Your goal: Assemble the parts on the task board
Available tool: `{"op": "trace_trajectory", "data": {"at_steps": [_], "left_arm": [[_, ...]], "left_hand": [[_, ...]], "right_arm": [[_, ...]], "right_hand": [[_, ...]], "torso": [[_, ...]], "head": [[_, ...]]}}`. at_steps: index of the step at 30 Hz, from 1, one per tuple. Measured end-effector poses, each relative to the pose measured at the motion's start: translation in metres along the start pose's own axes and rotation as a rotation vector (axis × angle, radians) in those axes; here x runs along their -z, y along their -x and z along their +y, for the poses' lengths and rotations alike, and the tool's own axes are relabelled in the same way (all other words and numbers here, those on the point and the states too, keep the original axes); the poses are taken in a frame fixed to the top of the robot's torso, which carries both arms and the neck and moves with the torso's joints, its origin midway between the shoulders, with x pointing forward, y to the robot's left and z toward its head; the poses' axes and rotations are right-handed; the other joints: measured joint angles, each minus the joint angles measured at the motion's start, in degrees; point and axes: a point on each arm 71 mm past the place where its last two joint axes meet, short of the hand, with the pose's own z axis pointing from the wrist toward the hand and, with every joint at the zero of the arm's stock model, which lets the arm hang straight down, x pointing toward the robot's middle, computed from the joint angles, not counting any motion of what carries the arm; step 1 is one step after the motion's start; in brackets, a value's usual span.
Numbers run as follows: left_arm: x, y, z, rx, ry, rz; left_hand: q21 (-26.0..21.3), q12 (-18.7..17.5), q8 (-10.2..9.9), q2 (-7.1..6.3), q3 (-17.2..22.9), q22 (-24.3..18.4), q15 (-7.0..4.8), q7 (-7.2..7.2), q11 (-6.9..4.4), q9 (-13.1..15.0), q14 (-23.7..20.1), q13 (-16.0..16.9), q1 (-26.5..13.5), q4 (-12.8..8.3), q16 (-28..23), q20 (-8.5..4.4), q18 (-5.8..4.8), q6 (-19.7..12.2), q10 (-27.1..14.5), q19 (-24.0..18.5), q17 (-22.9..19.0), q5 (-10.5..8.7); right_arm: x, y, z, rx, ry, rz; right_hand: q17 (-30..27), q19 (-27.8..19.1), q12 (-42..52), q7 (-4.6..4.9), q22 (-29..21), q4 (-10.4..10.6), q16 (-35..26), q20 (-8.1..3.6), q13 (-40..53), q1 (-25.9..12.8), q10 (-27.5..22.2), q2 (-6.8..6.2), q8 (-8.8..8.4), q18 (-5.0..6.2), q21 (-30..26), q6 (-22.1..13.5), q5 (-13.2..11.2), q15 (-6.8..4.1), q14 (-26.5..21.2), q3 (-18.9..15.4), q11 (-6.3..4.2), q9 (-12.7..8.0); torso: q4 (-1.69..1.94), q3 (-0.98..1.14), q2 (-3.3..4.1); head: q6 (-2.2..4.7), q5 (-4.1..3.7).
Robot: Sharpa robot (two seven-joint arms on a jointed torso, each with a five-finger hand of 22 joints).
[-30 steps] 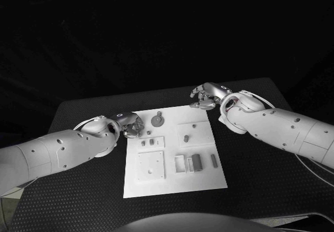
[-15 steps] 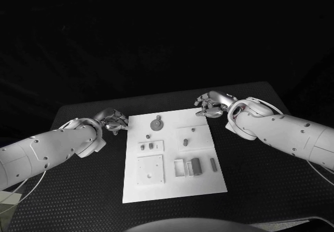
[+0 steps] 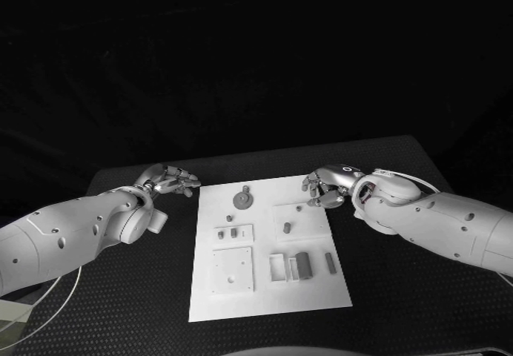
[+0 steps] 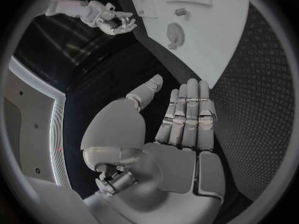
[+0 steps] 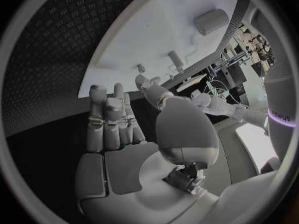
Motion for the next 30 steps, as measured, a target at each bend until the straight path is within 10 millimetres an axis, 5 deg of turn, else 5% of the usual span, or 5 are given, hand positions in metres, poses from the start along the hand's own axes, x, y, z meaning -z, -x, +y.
{"op": "trace_trajectory", "data": {"at_steps": [9, 30], "left_arm": [[0.000, -0.004, -0.003, 0.103, -0.015, 0.014], [-0.001, -0.010, -0.007, 0.158, -0.034, 0.034]], "left_hand": [[0.00, 0.00, 0.61, 0.06, -0.88, -5.05, 1.23, 0.03, -0.13, -0.21, -1.23, -1.48, -0.06, -0.02, -6.00, 1.69, -0.07, -0.41, -0.28, -2.13, 0.25, 0.00], [0.01, 0.00, 0.82, 0.23, -1.63, -7.05, 1.49, 0.32, -0.13, -0.42, -1.49, -2.16, -0.22, -0.06, -8.12, 2.06, -0.07, -0.70, -0.27, -2.90, 1.02, 0.00]], "right_arm": [[-0.002, -0.009, 0.010, 0.083, 0.023, 0.035], [-0.009, -0.022, 0.023, 0.139, 0.038, 0.066]], "right_hand": [[-0.34, 0.13, -3.36, -0.20, 0.00, -0.28, -0.04, 0.07, -2.61, 0.30, 2.13, 0.30, 0.67, -0.02, 0.01, 1.26, 0.00, 0.37, 0.42, 0.02, 0.13, -0.01], [-0.60, 0.35, -6.70, -0.05, 0.00, -0.30, -0.05, 0.29, -4.63, 0.30, 2.85, 0.30, 1.05, -0.18, -0.23, 2.30, -0.01, 0.48, 0.94, -0.01, 0.42, -0.09]], "torso": [[0.00, -0.08, 0.04], [0.05, -0.15, 0.08]], "head": [[0.34, 0.04], [-0.27, 0.38]]}}
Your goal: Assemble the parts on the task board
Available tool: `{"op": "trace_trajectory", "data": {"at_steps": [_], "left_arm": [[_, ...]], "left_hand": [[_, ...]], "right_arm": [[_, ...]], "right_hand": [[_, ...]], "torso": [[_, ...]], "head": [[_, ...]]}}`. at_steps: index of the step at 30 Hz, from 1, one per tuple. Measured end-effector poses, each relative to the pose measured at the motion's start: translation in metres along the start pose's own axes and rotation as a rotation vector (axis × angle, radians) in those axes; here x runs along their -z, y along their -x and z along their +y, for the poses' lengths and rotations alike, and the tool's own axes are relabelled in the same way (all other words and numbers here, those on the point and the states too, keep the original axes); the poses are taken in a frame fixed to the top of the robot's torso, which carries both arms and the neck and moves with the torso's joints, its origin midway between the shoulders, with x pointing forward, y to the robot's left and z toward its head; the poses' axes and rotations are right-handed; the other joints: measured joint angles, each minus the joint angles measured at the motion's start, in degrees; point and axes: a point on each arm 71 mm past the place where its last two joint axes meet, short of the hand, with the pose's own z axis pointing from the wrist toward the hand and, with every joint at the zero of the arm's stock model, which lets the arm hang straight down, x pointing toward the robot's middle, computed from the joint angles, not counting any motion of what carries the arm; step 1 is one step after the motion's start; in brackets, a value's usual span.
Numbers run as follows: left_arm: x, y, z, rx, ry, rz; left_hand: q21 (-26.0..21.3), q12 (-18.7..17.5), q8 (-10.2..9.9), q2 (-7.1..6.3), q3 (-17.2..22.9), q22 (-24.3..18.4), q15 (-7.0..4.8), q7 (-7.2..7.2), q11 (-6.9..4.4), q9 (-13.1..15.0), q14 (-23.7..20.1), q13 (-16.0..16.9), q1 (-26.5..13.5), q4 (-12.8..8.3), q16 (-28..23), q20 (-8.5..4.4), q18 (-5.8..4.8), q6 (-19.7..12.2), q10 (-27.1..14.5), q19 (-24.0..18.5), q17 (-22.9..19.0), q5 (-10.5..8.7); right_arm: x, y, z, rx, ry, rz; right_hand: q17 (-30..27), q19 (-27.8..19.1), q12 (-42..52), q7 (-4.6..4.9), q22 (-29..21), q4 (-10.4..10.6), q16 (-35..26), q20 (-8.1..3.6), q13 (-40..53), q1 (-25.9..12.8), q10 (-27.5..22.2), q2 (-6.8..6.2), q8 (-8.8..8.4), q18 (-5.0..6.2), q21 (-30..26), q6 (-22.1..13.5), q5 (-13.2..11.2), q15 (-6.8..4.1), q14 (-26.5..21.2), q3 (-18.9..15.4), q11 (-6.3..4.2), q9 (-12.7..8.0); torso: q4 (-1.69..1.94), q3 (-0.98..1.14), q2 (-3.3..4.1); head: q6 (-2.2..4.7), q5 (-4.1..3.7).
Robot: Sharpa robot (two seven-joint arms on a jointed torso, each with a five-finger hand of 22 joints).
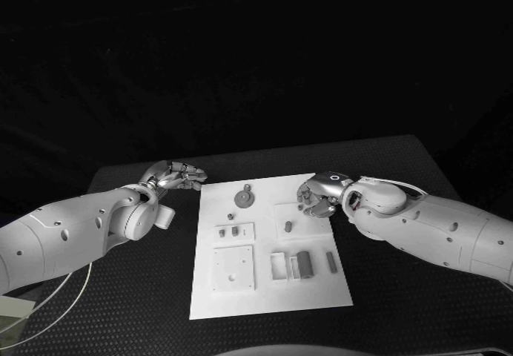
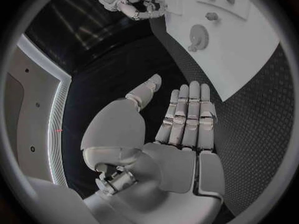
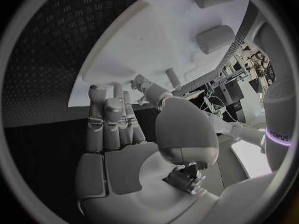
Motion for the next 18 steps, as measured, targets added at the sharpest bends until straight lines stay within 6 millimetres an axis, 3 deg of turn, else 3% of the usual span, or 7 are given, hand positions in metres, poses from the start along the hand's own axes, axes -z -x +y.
{"op": "trace_trajectory", "data": {"at_steps": [18], "left_arm": [[-0.0012, -0.0038, -0.0013, 0.007, -0.002, 0.011]], "left_hand": [[0.00, 0.00, 0.00, 0.00, -0.28, -0.68, 0.22, 0.39, 0.23, -0.19, 0.22, -0.38, 0.00, -0.04, -0.63, 0.00, 0.00, -0.39, -0.23, 0.00, 0.63, 0.00]], "right_arm": [[-0.0062, -0.0009, 0.0088, 0.006, 0.017, 0.002]], "right_hand": [[-0.11, 0.50, -1.48, 0.09, 0.00, -0.72, 0.00, 0.09, -1.17, 1.18, 2.26, 3.17, 0.65, -0.01, -0.09, 1.27, -0.01, -0.15, 0.32, 0.23, -0.17, 0.15]], "torso": [[-0.07, 0.04, -0.03]], "head": [[-0.40, 0.25]]}}
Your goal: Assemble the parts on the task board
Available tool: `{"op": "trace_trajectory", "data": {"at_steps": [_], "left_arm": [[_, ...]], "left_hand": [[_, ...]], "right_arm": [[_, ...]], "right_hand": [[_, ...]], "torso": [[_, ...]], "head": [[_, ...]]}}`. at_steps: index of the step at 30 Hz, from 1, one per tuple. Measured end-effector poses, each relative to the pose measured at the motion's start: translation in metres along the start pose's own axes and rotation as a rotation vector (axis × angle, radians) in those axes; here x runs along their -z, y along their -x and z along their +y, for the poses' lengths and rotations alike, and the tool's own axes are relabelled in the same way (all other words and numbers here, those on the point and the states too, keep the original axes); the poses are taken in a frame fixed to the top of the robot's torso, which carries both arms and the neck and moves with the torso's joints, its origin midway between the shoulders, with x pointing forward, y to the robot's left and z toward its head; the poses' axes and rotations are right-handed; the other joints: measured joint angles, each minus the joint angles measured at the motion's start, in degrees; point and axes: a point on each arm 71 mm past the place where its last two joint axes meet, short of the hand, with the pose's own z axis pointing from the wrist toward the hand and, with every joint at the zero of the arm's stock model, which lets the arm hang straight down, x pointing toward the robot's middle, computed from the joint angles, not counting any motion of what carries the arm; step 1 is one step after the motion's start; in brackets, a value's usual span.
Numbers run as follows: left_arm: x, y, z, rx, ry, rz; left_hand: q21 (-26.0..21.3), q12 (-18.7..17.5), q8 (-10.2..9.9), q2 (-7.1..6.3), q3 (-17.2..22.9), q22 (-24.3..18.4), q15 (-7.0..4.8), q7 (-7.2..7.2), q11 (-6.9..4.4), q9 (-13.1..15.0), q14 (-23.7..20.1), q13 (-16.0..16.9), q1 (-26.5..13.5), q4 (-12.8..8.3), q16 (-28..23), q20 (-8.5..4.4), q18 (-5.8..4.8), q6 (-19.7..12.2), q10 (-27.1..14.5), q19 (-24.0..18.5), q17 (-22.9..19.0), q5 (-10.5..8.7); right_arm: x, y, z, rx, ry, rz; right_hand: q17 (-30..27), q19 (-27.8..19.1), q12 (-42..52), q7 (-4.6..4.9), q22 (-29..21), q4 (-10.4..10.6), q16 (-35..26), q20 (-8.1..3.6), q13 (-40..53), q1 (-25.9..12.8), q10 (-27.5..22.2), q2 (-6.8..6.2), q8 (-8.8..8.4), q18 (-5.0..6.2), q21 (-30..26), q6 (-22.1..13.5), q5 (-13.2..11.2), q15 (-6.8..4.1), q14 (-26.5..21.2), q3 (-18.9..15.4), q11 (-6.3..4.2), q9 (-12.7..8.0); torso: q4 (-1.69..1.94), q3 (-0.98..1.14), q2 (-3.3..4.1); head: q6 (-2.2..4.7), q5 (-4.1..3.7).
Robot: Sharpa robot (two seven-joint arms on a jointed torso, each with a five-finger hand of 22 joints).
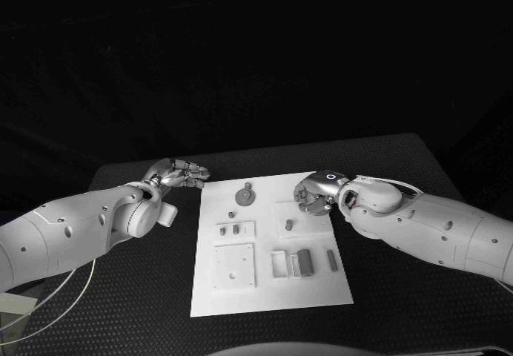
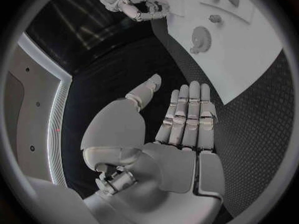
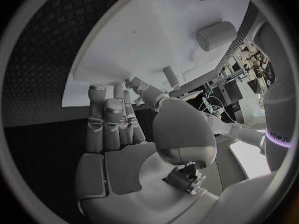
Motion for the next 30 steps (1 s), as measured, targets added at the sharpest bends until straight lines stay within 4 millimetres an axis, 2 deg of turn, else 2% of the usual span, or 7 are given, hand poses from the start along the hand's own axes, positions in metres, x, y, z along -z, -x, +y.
{"op": "trace_trajectory", "data": {"at_steps": [2, 17, 25, 30], "left_arm": [[0.0000, 0.0000, 0.0000, 0.000, 0.000, 0.000], [-0.0002, -0.0002, -0.0001, 0.002, 0.001, 0.004], [-0.0001, 0.0001, -0.0002, 0.002, 0.002, 0.004], [-0.0001, 0.0001, -0.0002, 0.002, 0.002, 0.004]], "left_hand": [[0.00, 0.00, 0.00, 0.00, 0.00, -0.05, 0.00, 0.00, 0.00, 0.00, 0.00, 0.00, 0.00, 0.00, 0.00, 0.00, 0.00, 0.00, 0.00, 0.00, 0.07, 0.00], [0.00, 0.00, 0.00, 0.00, -0.15, -0.31, 0.00, 0.21, 0.19, -0.06, 0.00, -0.19, 0.00, 0.15, -0.45, 0.00, 0.00, -0.21, -0.19, 0.00, 0.32, 0.00], [0.00, 0.00, 0.00, 0.00, -0.15, -0.42, 0.00, 0.21, 0.19, -0.06, 0.01, -0.24, 0.00, 0.15, -0.47, 0.21, 0.00, -0.21, -0.19, -0.20, 0.42, 0.00], [0.00, 0.00, 0.00, 0.00, -0.31, -0.49, 0.00, 0.21, 0.19, -0.11, 0.00, -0.24, 0.00, 0.00, -0.47, 0.21, 0.00, -0.21, -0.19, -0.20, 0.49, 0.00]], "right_arm": [[-0.0004, 0.0001, 0.0000, 0.002, 0.000, 0.000], [-0.0031, -0.0003, 0.0017, 0.031, 0.005, 0.003], [-0.0037, -0.0008, 0.0039, 0.069, 0.013, 0.004], [-0.0038, -0.0012, 0.0054, 0.094, 0.019, 0.005]], "right_hand": [[-0.06, 0.04, -0.04, -0.12, 0.00, -0.16, 0.00, 0.03, -0.01, -0.14, 0.58, 0.32, 0.14, -0.01, -0.12, 0.54, 0.00, -0.06, 0.06, -0.16, -0.09, 0.07], [-0.12, -0.01, -0.19, -0.73, 0.00, -0.31, 0.00, -0.23, -0.15, -0.14, 2.76, 0.31, 0.92, -0.14, -0.14, 2.16, -0.05, -0.48, 0.06, -0.32, -1.13, 0.21], [-0.17, 0.08, -0.25, -0.81, 0.00, -0.47, 0.00, -0.32, -0.14, -0.14, 3.27, 0.31, 0.96, -0.44, -0.14, 2.48, -0.05, -0.57, 0.15, -0.47, -1.24, 0.27], [-0.17, 0.09, -0.73, -0.99, 0.00, -0.47, 0.00, -0.31, -0.11, 0.48, 3.67, -0.31, 0.97, -0.45, -0.14, 2.68, -0.05, -0.57, 0.15, -0.47, -1.25, 0.27]], "torso": [[0.00, 0.01, 0.00], [-0.01, 0.03, -0.01], [-0.01, 0.02, -0.01], [-0.01, 0.03, -0.01]], "head": [[-0.07, 0.02], [-0.47, 0.07], [-0.69, 0.08], [-0.89, 0.12]]}}
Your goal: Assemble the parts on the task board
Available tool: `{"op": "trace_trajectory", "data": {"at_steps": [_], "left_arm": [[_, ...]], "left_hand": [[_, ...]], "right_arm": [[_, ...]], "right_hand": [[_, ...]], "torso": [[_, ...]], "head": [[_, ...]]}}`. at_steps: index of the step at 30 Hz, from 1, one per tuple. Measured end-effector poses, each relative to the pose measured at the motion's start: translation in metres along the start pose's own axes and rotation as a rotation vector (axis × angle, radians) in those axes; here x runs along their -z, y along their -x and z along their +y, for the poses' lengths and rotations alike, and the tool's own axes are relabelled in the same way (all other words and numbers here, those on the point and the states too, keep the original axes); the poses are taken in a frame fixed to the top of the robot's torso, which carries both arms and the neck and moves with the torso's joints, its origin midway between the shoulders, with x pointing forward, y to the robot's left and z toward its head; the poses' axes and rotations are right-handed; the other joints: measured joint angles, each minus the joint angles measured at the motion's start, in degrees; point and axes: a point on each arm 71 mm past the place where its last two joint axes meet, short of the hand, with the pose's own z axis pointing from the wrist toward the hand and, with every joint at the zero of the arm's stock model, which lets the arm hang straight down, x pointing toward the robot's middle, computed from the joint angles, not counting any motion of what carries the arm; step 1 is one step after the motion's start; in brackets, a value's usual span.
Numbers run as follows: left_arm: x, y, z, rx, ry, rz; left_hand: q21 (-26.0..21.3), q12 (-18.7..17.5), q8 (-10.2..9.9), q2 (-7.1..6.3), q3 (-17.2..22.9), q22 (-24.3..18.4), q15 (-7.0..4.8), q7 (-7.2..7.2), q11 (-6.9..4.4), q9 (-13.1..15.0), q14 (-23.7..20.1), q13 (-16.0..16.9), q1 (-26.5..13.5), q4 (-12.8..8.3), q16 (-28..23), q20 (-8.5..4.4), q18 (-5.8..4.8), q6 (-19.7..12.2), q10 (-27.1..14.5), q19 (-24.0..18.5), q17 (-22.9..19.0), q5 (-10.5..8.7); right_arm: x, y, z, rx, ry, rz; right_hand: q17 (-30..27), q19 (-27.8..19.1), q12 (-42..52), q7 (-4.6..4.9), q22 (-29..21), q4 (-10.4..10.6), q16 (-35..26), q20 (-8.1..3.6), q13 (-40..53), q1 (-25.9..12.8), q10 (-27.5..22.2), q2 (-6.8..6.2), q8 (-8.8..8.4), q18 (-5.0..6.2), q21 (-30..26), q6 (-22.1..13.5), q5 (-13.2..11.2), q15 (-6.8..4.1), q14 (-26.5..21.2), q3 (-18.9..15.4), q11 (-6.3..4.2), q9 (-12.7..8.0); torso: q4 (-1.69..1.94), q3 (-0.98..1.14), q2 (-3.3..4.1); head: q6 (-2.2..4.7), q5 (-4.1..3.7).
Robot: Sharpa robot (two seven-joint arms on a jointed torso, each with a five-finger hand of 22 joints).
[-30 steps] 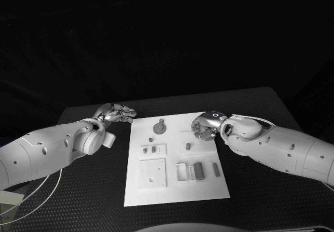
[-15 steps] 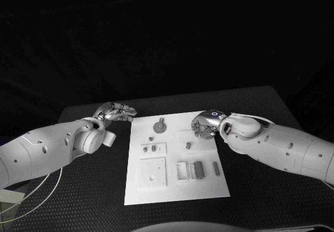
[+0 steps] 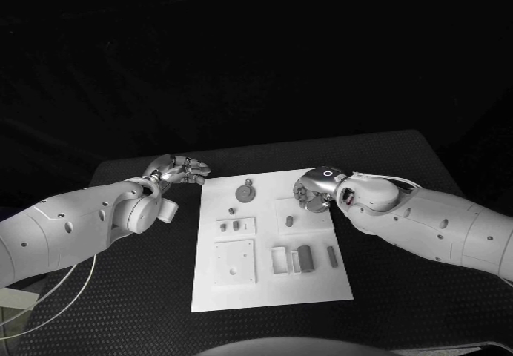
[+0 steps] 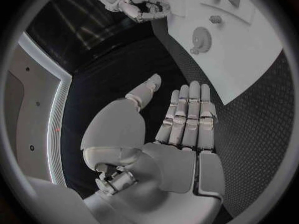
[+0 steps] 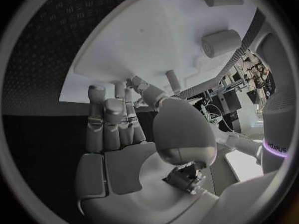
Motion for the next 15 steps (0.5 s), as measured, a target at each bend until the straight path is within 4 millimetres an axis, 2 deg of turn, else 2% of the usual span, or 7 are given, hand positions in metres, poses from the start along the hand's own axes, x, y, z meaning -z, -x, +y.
{"op": "trace_trajectory", "data": {"at_steps": [5, 8, 15], "left_arm": [[-0.0001, -0.0001, -0.0001, 0.000, 0.000, 0.000], [-0.0002, -0.0004, -0.0001, 0.000, 0.000, 0.001], [-0.0003, -0.0006, -0.0002, 0.000, 0.000, 0.001]], "left_hand": [[0.00, 0.00, 0.00, 0.00, 0.00, 0.00, 0.00, 0.00, 0.00, 0.00, 0.00, -0.06, 0.00, 0.00, 0.00, 0.00, 0.00, 0.00, 0.00, 0.00, 0.07, 0.00], [0.00, 0.00, 0.00, 0.00, 0.00, -0.06, 0.00, 0.00, 0.00, 0.00, 0.00, -0.05, 0.00, 0.00, -0.22, 0.00, 0.00, 0.00, 0.00, 0.00, 0.12, 0.00], [0.00, 0.00, 0.00, 0.00, 0.00, -0.23, 0.21, 0.21, 0.00, -0.12, 0.21, -0.21, 0.00, 0.00, -0.22, 0.00, 0.00, -0.21, 0.00, 0.00, 0.49, 0.00]], "right_arm": [[-0.0003, -0.0003, 0.0022, 0.025, 0.006, -0.001], [-0.0003, -0.0005, 0.0032, 0.038, 0.007, -0.002], [-0.0002, -0.0014, 0.0058, 0.062, 0.008, -0.005]], "right_hand": [[-0.05, 0.00, -0.15, -0.24, 0.00, 0.00, 0.00, 0.01, 0.13, 1.53, 1.23, -0.32, 0.37, -0.02, 0.00, 0.87, 0.00, -0.30, 0.10, 0.00, -0.20, 0.20], [-0.05, 0.00, -0.13, -0.66, 0.00, 0.00, 0.00, 0.02, 0.14, 2.19, 1.99, 0.23, 0.86, -0.02, 0.00, 1.69, 0.00, -0.81, 0.21, 0.00, -0.68, 0.38], [-0.21, 0.00, 0.35, -1.48, 0.05, -0.16, 0.00, 0.03, 0.48, 3.40, 4.21, 0.54, 1.83, -0.03, 0.00, 3.46, -0.05, -1.48, 0.60, 0.16, -1.51, 0.75]], "torso": [[-0.01, 0.02, 0.00], [-0.01, 0.02, 0.00], [-0.02, 0.03, 0.00]], "head": [[-0.17, 0.04], [-0.24, 0.05], [-0.41, 0.05]]}}
